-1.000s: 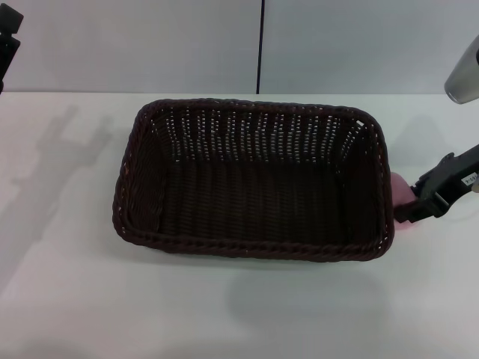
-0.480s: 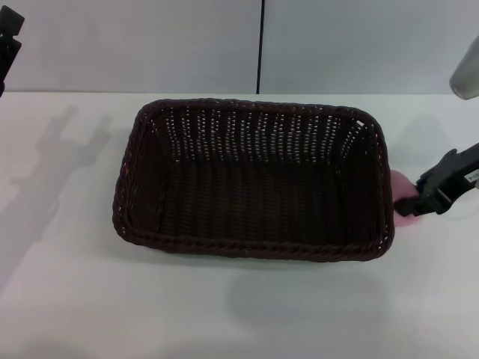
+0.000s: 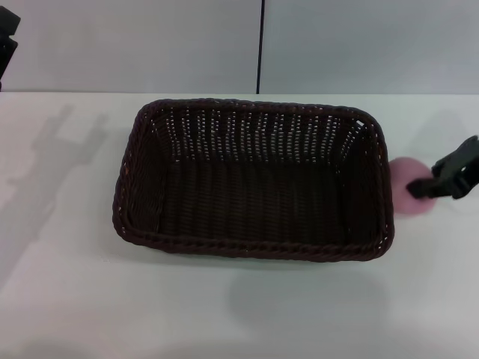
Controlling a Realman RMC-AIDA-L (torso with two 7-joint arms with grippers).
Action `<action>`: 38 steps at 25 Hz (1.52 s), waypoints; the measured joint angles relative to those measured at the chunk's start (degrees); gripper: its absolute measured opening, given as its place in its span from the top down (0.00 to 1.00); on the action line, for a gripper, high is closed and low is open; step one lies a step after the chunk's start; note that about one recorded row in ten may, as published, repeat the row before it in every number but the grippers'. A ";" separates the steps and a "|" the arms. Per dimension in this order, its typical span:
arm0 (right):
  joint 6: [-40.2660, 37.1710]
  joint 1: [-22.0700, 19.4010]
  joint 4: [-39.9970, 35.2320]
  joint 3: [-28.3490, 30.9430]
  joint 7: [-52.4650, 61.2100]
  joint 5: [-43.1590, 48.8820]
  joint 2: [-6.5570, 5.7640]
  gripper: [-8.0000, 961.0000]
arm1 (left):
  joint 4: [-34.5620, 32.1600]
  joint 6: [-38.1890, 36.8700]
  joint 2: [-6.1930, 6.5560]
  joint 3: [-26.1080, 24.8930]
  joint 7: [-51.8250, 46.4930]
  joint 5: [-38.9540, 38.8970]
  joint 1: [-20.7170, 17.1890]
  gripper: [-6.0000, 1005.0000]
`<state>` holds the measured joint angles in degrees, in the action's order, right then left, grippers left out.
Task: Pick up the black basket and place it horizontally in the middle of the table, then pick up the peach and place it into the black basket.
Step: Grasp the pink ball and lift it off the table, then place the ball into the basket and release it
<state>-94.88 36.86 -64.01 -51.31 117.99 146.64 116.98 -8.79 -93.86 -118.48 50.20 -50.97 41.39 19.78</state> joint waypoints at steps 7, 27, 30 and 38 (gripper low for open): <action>-3.11 -0.42 -4.19 7.83 -0.14 -0.48 -0.55 0.85 | 0.00 0.14 0.00 -0.11 0.00 0.00 0.00 0.22; -3.43 2.66 6.91 6.35 -2.68 -33.34 -1.06 0.95 | 0.60 0.04 0.00 -0.73 -0.09 -0.57 -0.64 0.22; -1.52 5.41 11.86 2.91 -2.84 -30.33 -0.86 0.94 | 0.62 0.00 0.00 -0.74 -0.09 -0.59 -0.71 0.22; 0.21 5.52 12.72 0.96 -2.99 -29.85 -0.62 0.69 | 0.62 0.15 0.07 -0.81 -0.09 -0.72 -1.21 0.22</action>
<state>-94.67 42.38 -51.30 -50.36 114.99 116.79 116.36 -8.17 -93.71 -118.41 49.39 -51.07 40.67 18.56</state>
